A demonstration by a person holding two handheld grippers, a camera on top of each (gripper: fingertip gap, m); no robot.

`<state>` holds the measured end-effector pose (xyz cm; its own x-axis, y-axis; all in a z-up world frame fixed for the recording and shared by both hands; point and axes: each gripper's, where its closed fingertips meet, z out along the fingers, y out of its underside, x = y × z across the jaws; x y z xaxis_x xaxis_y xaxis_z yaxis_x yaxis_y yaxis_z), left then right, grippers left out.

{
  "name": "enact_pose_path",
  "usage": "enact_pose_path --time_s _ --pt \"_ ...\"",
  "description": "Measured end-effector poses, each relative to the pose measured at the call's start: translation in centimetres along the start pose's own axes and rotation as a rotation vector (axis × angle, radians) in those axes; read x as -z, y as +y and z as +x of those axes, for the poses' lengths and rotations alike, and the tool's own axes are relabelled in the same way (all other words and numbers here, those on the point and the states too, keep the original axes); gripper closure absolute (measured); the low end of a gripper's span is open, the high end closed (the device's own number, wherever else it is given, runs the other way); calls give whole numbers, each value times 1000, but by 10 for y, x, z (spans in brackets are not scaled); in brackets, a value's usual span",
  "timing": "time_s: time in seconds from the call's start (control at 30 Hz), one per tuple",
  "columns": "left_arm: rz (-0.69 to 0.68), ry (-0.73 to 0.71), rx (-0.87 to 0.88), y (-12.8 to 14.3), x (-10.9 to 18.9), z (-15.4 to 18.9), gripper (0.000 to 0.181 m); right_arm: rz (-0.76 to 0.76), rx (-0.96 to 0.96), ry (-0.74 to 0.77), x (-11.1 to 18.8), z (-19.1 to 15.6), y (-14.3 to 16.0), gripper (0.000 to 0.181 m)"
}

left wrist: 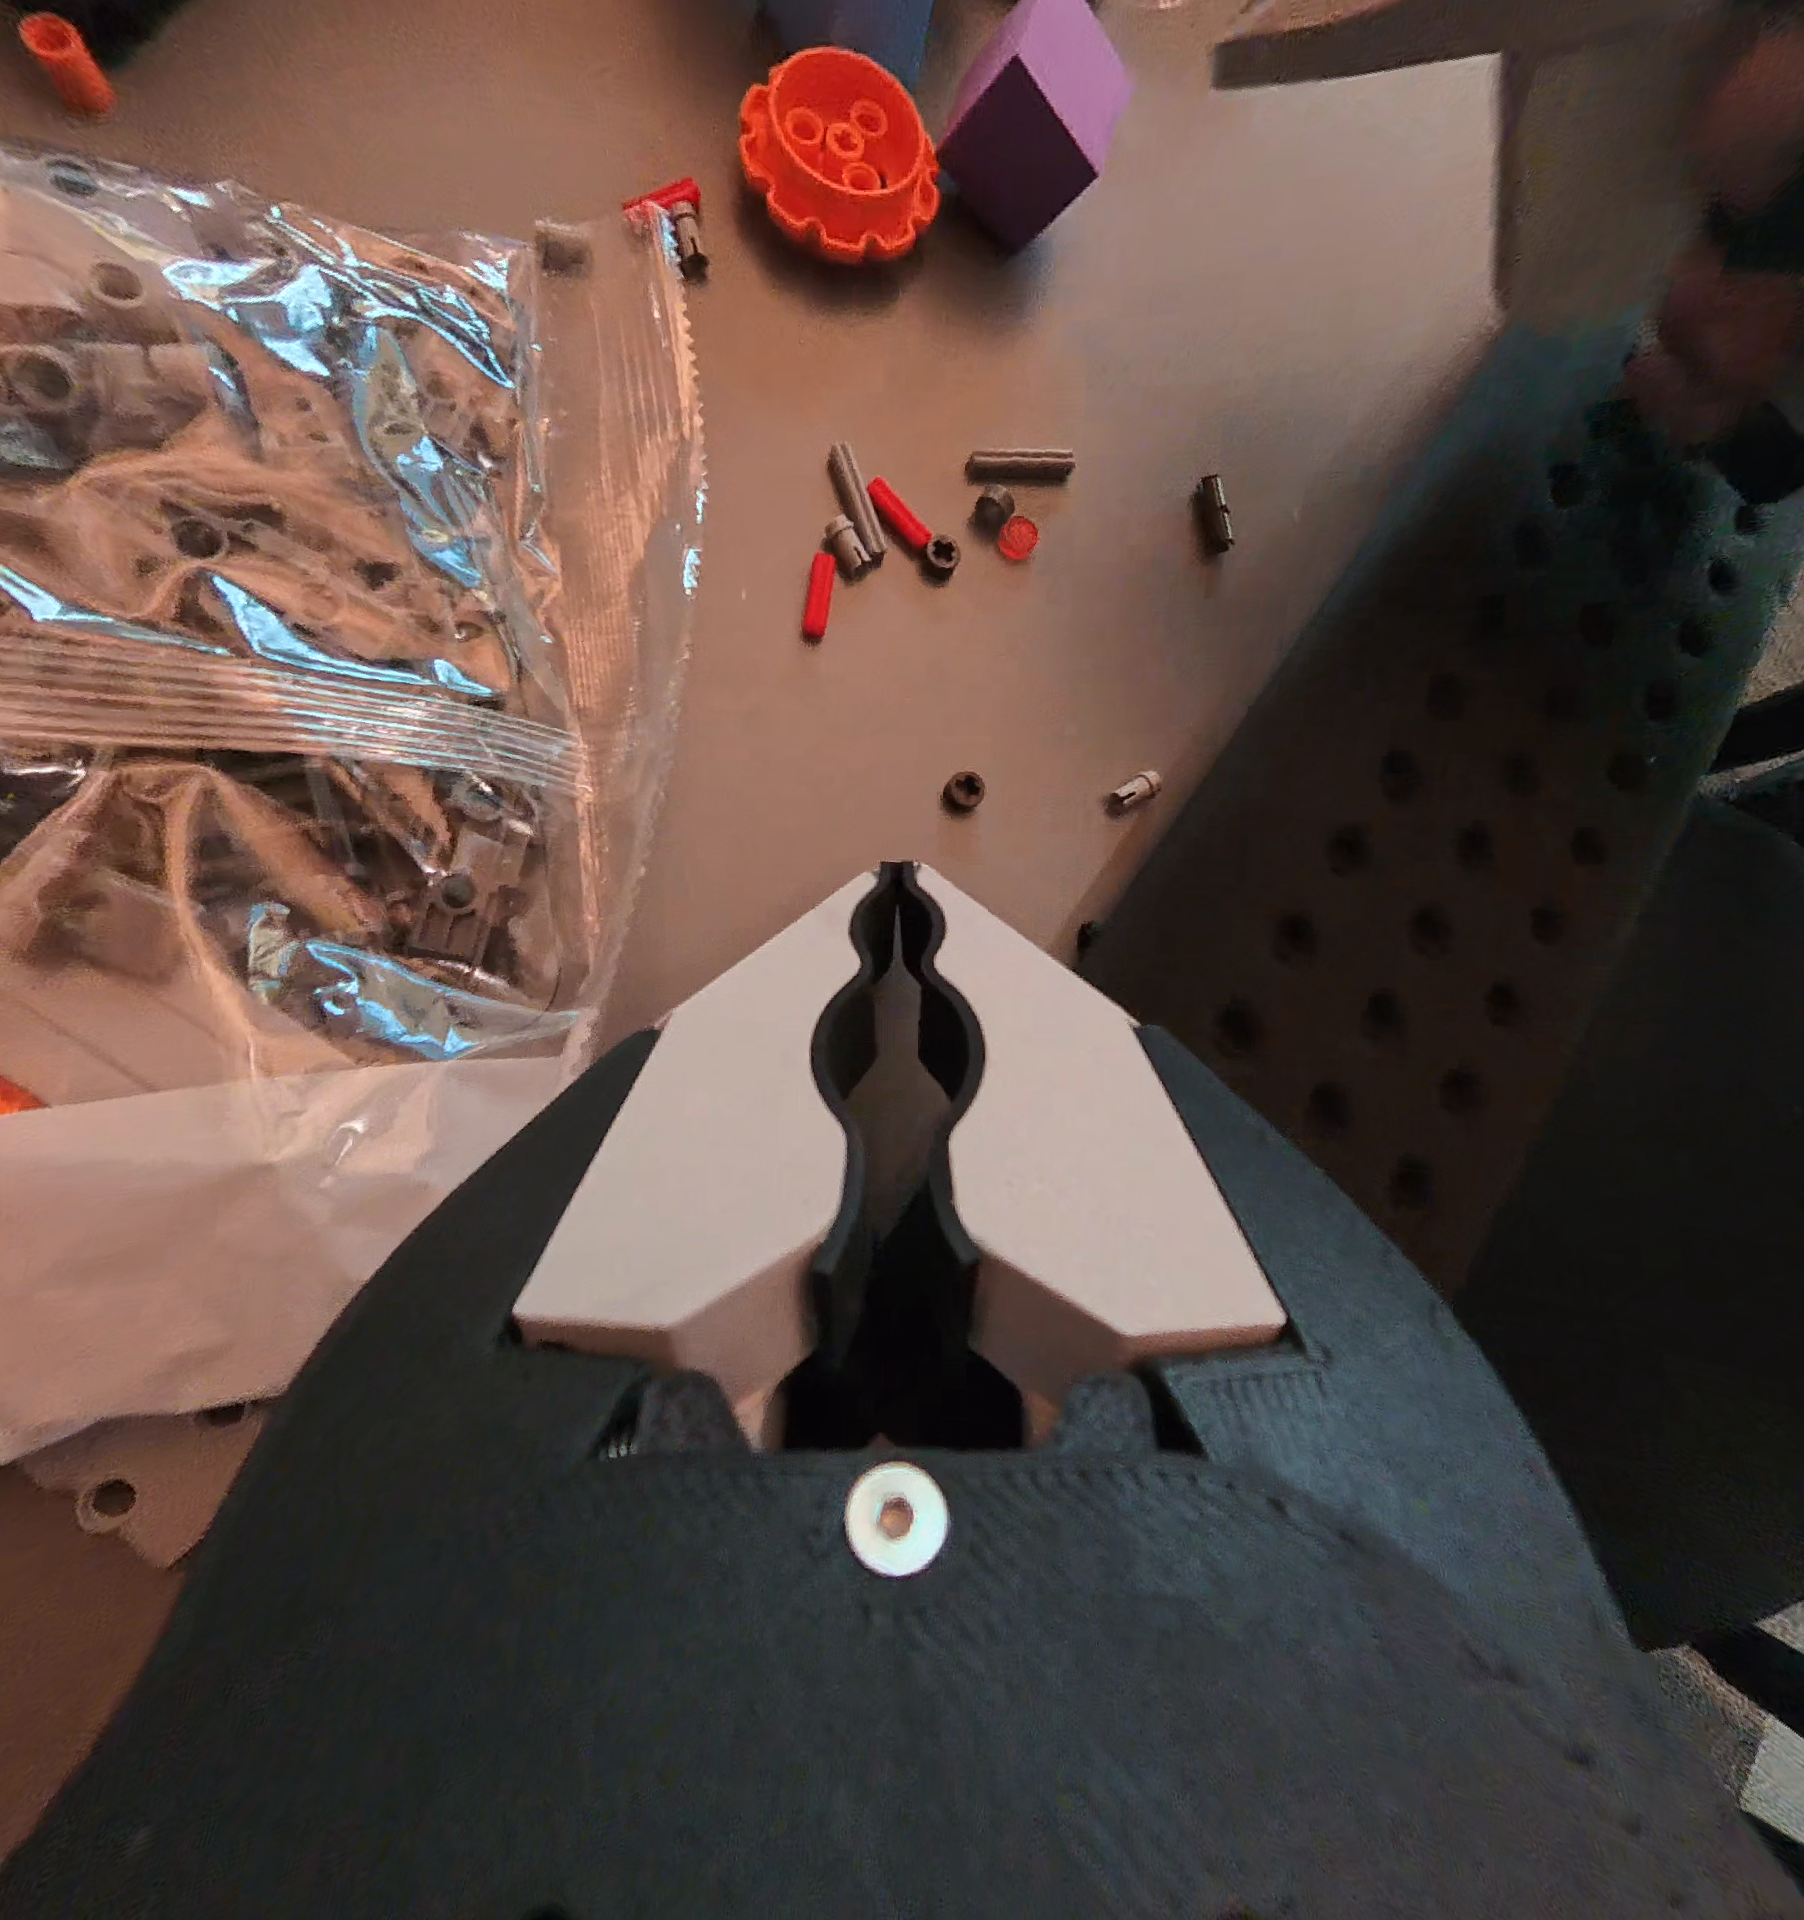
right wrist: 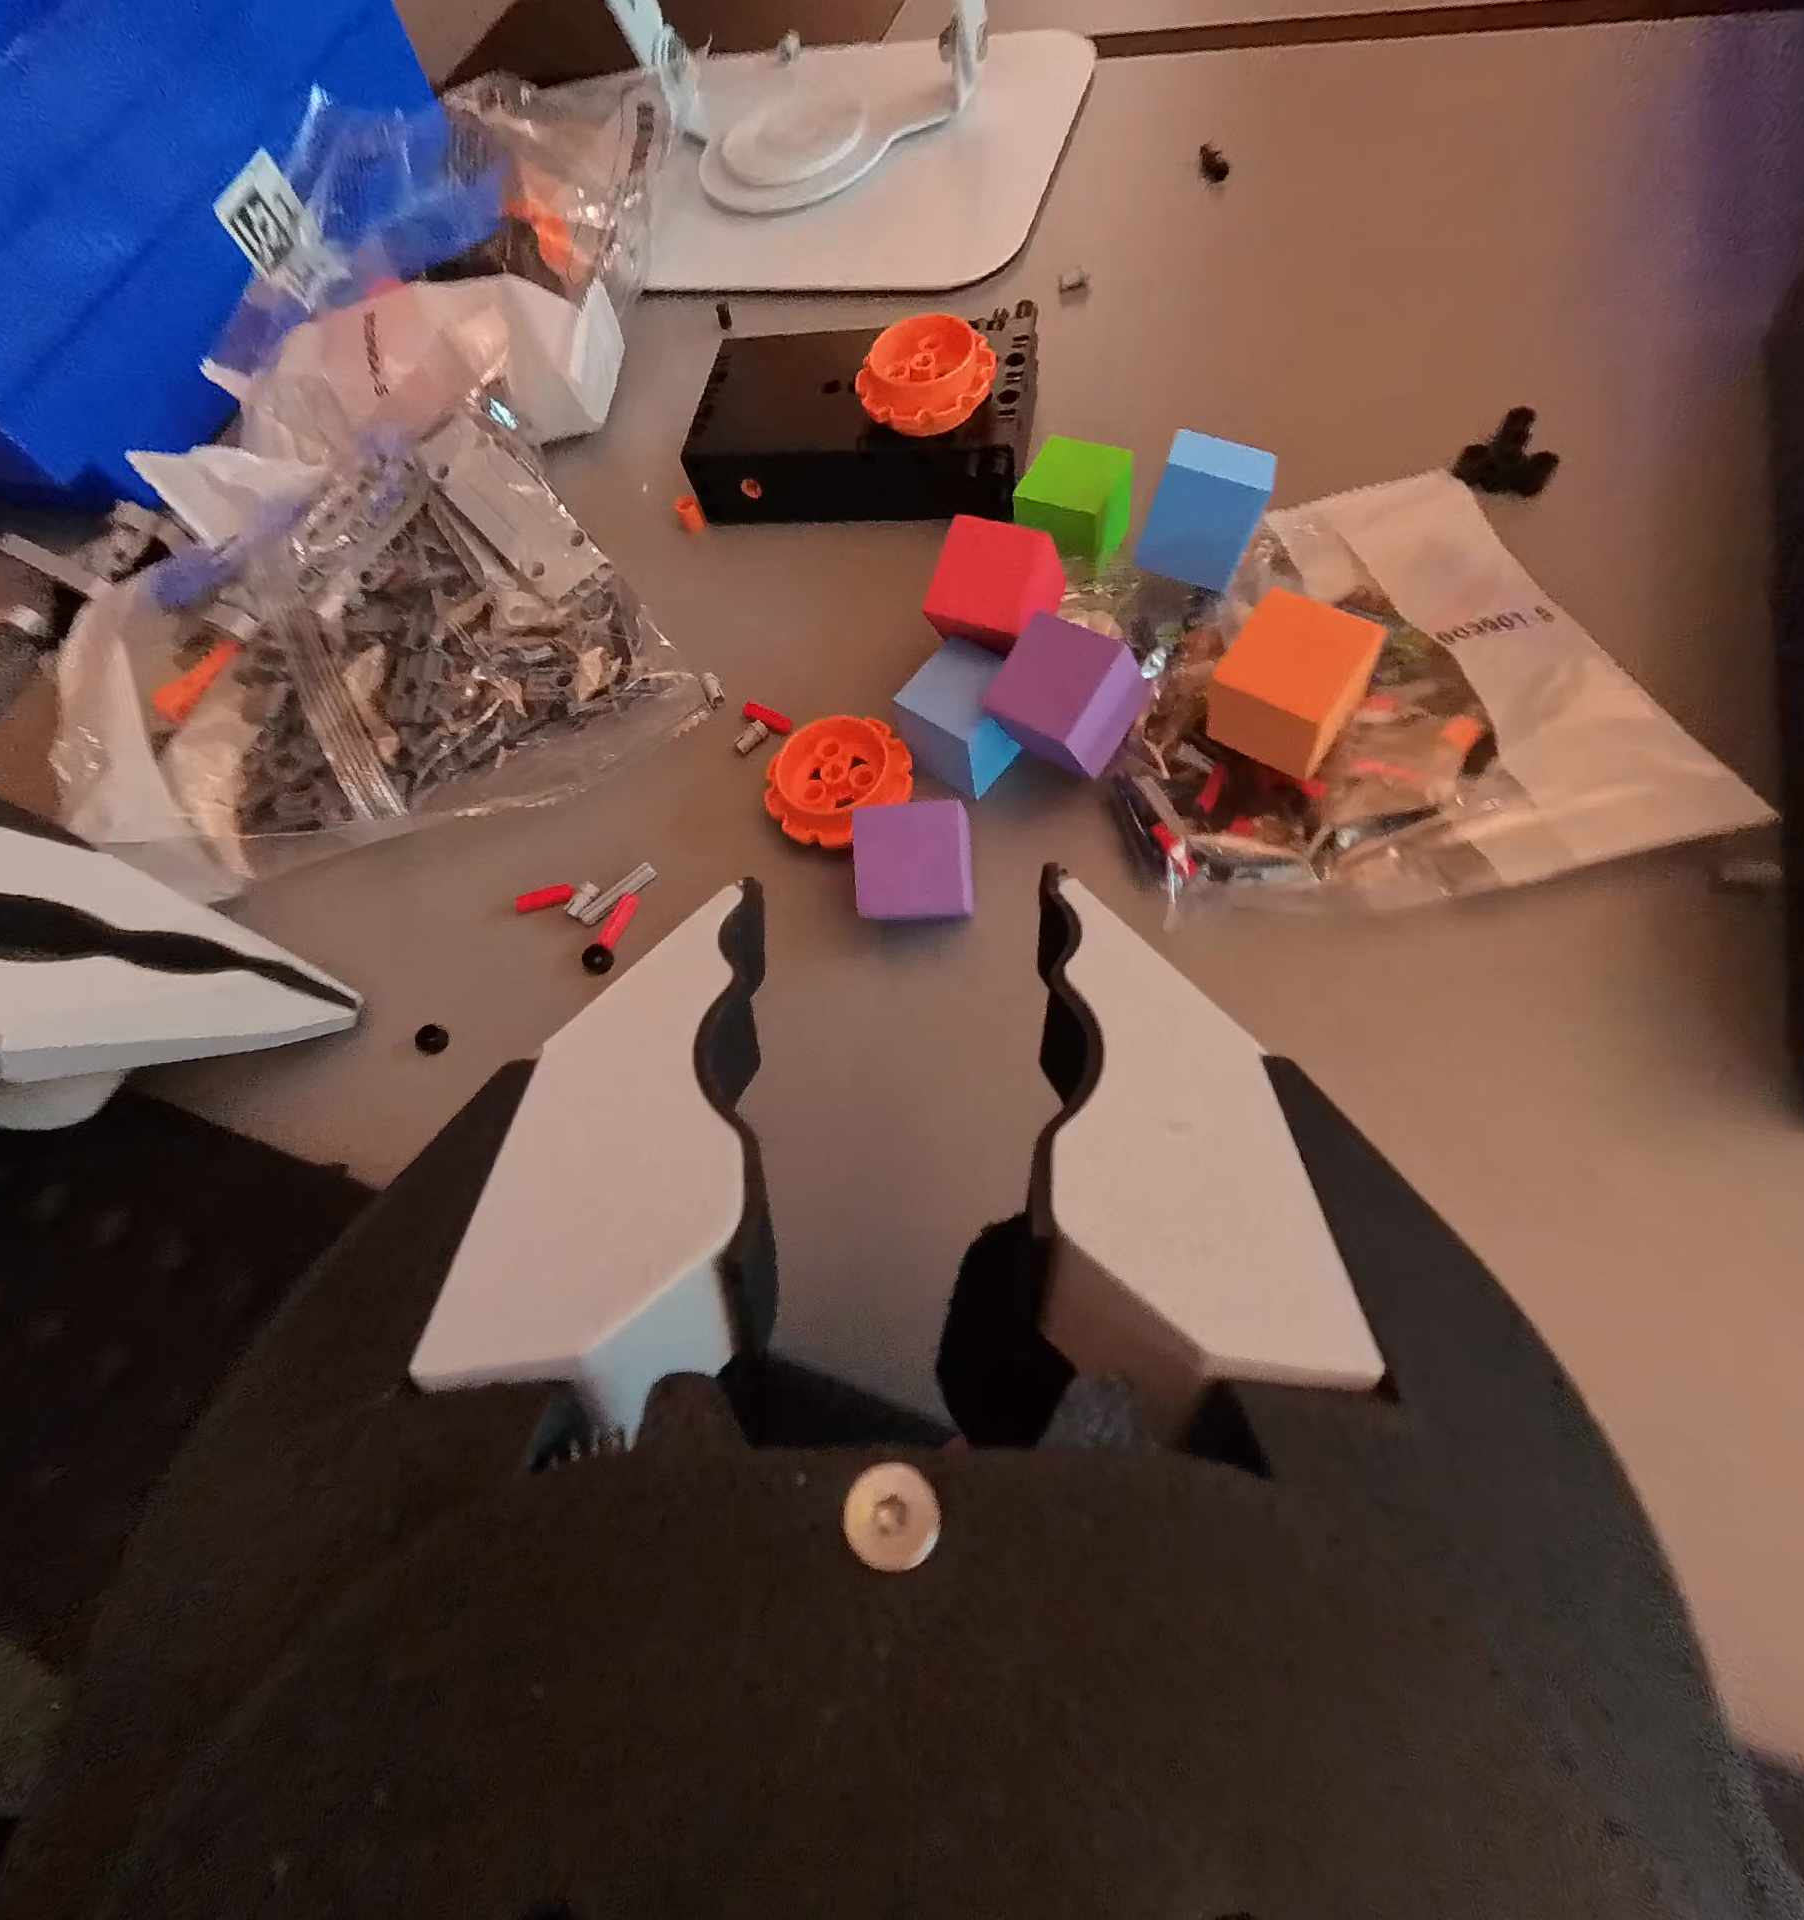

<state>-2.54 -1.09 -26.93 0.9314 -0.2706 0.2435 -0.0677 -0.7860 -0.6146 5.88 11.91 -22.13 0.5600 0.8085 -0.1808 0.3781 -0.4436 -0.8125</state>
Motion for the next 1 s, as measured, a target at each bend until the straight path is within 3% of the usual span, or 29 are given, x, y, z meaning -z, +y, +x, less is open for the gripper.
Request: enact_pose_path --time_s 0.23,0.5,0.67,0.87,1.0 --pt "8 40 15 1 -1 1 181 -178 101 9 -39 2 10 157" --pt "29 64 14 -1 -1 4 181 -137 119 -33 -33 -15 -15 157" --pt "36 74 21 -1 0 4 181 -214 133 -82 -52 -27 -22 157" --pt "40 92 32 -1 0 5 181 -368 198 -83 -68 -26 -11 151" --pt "40 102 35 -1 0 5 181 -314 176 -89 -58 -26 -23 142"
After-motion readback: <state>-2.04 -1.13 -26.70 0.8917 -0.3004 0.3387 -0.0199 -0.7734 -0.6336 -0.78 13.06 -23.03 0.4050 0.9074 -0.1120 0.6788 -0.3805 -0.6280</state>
